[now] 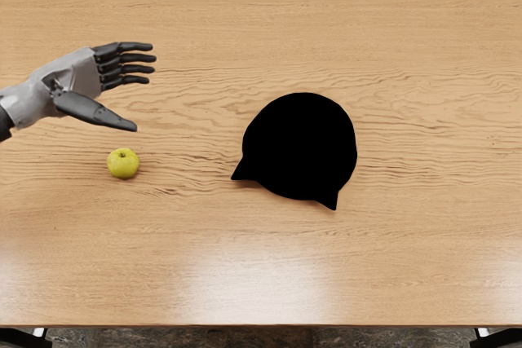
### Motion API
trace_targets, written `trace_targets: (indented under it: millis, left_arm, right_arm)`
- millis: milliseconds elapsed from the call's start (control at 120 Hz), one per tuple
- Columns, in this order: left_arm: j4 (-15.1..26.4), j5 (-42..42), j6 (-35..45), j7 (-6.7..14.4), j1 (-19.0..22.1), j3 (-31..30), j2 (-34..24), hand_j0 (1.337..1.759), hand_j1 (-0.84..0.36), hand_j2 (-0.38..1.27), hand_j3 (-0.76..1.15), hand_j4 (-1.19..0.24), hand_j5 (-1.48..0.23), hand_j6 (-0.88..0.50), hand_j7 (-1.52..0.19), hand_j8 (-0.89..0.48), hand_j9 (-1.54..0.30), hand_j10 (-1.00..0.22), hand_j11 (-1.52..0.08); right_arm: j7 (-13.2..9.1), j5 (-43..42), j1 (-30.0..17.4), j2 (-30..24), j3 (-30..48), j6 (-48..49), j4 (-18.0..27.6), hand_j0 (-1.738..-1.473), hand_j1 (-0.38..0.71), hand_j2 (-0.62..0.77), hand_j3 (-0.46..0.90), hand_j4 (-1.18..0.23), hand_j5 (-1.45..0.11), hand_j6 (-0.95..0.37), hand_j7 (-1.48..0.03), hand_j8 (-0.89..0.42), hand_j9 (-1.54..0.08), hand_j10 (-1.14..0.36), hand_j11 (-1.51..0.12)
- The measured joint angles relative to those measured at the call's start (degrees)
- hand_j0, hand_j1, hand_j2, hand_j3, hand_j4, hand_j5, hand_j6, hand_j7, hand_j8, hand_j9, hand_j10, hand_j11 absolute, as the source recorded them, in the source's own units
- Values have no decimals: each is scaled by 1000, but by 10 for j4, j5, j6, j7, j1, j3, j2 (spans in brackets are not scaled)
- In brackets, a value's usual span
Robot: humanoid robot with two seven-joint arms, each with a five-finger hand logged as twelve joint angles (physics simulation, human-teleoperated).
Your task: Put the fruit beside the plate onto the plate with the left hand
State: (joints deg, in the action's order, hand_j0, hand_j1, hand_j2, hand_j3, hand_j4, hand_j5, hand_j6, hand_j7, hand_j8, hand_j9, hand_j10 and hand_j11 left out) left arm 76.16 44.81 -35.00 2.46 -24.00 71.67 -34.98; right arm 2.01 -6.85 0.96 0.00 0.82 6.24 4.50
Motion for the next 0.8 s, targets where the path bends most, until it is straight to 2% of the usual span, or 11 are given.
trace_targets:
  millis: [258, 458, 542, 658, 800]
  left_arm:
    - [1, 3, 0, 5, -1, 1, -7, 1658, 59, 51, 0, -244, -316, -244, -316, -243, -316, -243, -316]
    - [0, -1, 0, 15, 3, 2, -12, 1658, 59, 51, 0, -244, -316, -244, -316, -244, -316, -243, -316]
    - [1, -9, 0, 16, 21, 2, -17, 1658, 59, 51, 0, -244, -316, -244, -316, -244, -316, -243, -316]
    - [3, -16, 0, 16, 21, -4, -58, 1658, 59, 51, 0, -244, -316, -244, -316, -244, -316, -243, -316]
    - [50, -21, 0, 17, 19, -43, -166, 1658, 59, 51, 0, -244, -316, -244, -316, -244, -316, -244, -316]
  right_arm:
    - [2, 0, -1, 0, 0, 0, 0, -1658, -305, -7, 0, -37, -48, -37, -48, -37, -48, -37, -48]
    - [-3, -1, -24, 0, -3, -2, -4, -1658, -305, -7, 0, -37, -48, -37, -47, -37, -48, -37, -48]
    - [-3, -2, -27, 0, -3, -2, -4, -1658, -305, -7, 0, -37, -48, -37, -47, -37, -47, -37, -47]
    - [-3, -2, -28, 0, -3, -3, -4, -1658, -305, -7, 0, -37, -47, -37, -47, -37, -47, -37, -47]
    - [-3, -2, -29, 0, -3, -3, -5, -1658, -305, -7, 0, -37, -47, -37, -47, -37, -47, -37, -47]
